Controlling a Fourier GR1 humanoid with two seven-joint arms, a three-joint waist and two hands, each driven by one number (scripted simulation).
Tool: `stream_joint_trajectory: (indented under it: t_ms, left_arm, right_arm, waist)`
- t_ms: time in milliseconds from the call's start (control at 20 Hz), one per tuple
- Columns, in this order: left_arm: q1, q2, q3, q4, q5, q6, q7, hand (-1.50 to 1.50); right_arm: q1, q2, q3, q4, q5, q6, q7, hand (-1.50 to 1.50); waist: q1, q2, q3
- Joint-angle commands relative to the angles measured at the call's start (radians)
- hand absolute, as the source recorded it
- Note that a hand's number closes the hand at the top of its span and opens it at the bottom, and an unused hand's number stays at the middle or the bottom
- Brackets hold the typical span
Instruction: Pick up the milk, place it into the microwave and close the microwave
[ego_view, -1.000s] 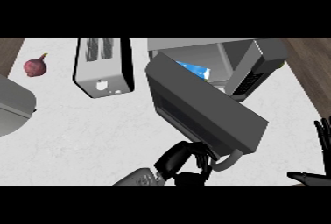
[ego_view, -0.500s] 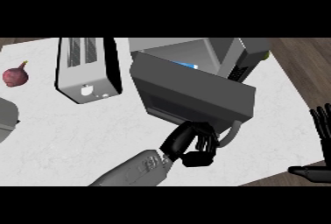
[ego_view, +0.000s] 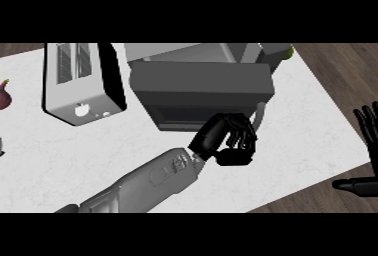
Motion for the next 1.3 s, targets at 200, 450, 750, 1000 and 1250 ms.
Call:
stream_joint_trajectory:
  t_ms: [200, 450, 750, 1000, 1250]
  left_arm:
    - [-0.142, -0.021, 0.047, 0.060, 0.071, 0.032, 0.004, 1.50]
    - [-0.205, -0.021, 0.060, 0.096, 0.101, 0.042, 0.008, 1.50]
    - [-0.263, -0.021, 0.079, 0.136, 0.136, 0.062, -0.003, 1.50]
    - [-0.303, -0.021, 0.092, 0.156, 0.174, 0.060, -0.006, 1.50]
    - [-0.306, -0.021, 0.082, 0.165, 0.187, 0.068, -0.018, 1.50]
  right_arm:
    - [-0.057, -0.020, 0.020, -0.040, -0.051, 0.094, 0.015, -1.50]
    - [-0.091, -0.055, 0.021, -0.051, -0.069, 0.120, 0.040, -1.50]
    - [-0.118, -0.058, 0.056, -0.097, -0.109, 0.176, 0.076, -1.50]
    - [-0.139, -0.074, 0.098, -0.132, -0.118, 0.210, 0.124, -1.50]
    - [-0.167, -0.119, 0.146, -0.203, -0.091, 0.267, 0.137, 1.50]
  waist:
    - [-0.052, 0.016, 0.003]
    - [-0.077, 0.028, 0.006]
    - [-0.104, 0.035, 0.009]
    - [-0.120, 0.047, 0.008]
    - [-0.122, 0.044, 0.009]
